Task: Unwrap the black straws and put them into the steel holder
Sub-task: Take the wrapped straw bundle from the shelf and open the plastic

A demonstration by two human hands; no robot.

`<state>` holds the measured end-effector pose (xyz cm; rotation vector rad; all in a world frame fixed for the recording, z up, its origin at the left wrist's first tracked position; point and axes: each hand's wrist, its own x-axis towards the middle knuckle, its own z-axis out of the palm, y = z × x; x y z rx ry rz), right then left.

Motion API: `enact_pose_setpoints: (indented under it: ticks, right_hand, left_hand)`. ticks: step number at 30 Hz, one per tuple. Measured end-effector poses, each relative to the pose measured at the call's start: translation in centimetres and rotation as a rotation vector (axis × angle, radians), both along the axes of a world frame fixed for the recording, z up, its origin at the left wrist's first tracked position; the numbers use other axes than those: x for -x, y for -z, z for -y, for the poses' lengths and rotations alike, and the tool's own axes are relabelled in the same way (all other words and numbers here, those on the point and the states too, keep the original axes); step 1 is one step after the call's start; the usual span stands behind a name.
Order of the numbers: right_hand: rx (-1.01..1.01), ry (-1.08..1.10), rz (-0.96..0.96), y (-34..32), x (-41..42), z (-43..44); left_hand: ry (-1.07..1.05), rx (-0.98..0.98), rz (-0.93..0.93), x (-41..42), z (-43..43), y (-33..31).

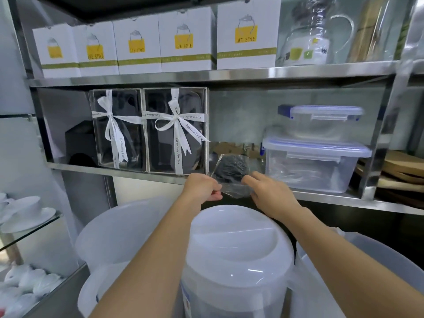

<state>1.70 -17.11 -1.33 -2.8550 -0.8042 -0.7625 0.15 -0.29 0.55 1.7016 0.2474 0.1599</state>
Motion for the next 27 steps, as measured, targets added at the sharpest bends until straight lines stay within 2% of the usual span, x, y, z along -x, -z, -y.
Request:
enact_pose_setpoints:
  ticks: [3,6,10,13,18,27]
  right_hand:
    - [-0.07,-0.033,0.081,-0.6,0.8,0.6]
    - [-0.234,-0.021,0.075,-2.0,1.4,1.0]
    - [-0.344,-0.035,0.111,-4.5,3.2,1.2]
    - [-0.399,-0.054,0.173,-6.8,4.8,1.4]
    - [-0.475,-0.09,0.257,-11.3,8.3,1.5]
    - [-0.675,-0.144,0.371,-19.9,18.9,3.5]
  left_hand:
    - [0.084,-0.05,0.084,1.0,-0.1,-0.1]
    - [0.182,-0.168,0.183,2.0,-0.5,-0.5]
    - [-0.027,-0.39,0.458,3.1,0.2,-2.2]
    - [-0.141,-0.461,0.632,4.3,0.4,-4.4]
    - [-0.096,-0.429,0.747,7.6,0.6,-8.7]
    - [0.059,-0.221,0.932,17.0,4.2,-16.3]
